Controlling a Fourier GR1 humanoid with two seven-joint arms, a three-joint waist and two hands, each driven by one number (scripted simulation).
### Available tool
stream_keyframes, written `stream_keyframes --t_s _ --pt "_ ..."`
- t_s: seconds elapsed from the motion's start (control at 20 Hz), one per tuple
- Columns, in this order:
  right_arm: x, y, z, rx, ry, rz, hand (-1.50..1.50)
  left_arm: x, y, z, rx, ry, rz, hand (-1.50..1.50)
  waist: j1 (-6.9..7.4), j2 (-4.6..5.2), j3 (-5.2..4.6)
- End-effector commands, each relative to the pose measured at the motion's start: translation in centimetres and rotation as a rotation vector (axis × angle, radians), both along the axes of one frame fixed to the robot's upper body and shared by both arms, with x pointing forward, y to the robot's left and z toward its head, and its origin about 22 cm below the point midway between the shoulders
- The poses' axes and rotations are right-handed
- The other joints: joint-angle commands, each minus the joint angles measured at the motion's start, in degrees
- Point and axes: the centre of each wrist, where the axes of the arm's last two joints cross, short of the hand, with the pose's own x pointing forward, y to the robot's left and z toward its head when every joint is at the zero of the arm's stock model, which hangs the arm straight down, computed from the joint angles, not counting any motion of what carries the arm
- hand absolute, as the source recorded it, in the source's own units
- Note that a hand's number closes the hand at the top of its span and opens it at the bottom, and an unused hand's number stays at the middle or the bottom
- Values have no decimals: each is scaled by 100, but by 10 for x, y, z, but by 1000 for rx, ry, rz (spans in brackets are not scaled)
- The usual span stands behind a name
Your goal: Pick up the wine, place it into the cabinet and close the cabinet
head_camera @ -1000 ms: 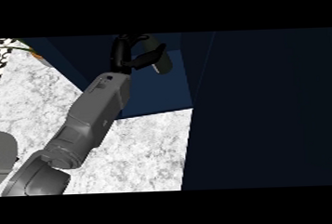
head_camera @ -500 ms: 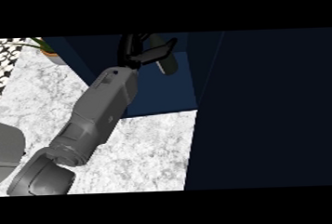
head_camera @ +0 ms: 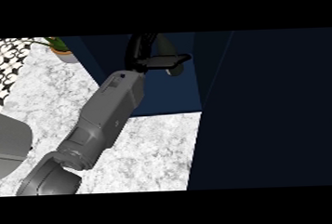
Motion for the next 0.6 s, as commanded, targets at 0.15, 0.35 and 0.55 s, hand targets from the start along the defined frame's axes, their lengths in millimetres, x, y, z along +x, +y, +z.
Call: stream_keyframes --t_s 0.15,0.35,0.55 --pt "-32 -6 42 97 11 14 -150 -8 0 -9 -75 7 -79 -150 119 -81 -3" --pt "-21 -9 38 76 20 -21 -150 -22 6 -31 -103 16 -130 -150 236 -101 0" --pt "-24 -9 37 80 33 3 -150 -38 6 -43 -143 37 -168 -150 246 -135 1"
